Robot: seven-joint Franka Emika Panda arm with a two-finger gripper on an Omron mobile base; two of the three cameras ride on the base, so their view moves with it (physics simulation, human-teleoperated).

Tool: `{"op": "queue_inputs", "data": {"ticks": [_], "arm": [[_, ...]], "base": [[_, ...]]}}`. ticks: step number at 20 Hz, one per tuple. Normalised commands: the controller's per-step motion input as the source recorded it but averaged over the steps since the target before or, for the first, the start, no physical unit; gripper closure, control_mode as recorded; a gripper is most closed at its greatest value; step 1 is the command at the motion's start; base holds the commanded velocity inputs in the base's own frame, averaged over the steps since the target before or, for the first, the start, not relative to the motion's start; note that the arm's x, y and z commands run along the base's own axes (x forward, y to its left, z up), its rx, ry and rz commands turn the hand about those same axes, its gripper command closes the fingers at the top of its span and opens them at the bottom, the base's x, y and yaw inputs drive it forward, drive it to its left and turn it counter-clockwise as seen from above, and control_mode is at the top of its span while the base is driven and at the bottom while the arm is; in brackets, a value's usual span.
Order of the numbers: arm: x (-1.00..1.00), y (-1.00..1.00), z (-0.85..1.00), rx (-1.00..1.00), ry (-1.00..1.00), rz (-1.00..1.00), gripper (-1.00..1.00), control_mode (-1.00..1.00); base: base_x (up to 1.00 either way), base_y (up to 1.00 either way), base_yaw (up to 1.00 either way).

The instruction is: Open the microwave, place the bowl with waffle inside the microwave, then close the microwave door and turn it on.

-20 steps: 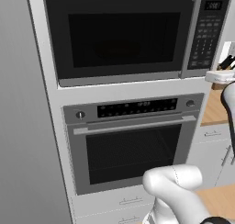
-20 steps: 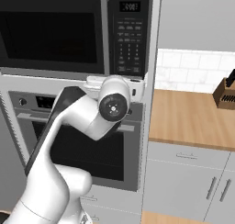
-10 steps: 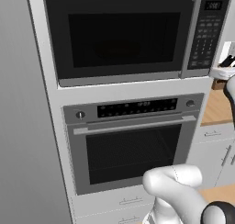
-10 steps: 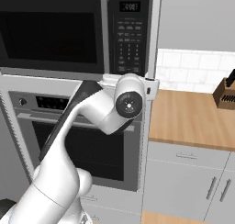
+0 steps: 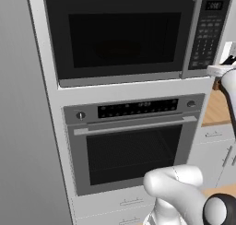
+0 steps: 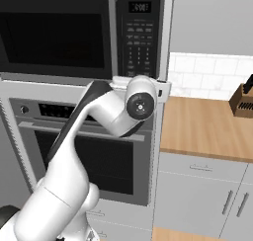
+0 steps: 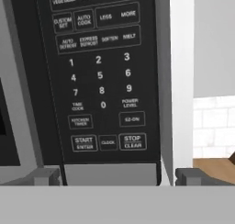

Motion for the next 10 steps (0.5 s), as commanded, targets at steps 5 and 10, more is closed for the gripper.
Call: {"op": "queue_inputs", "data": {"ticks": [5,10], "arm": [[0.18,0.00,-0.03,0.00,0.00,-0.07,-1.00,-1.00],[0.16,0.00,0.00,0.00,0.00,-0.13,-1.00,-1.00]], "base": [[0.00,0.00,0.00],[0.00,0.00,0.00]]}}
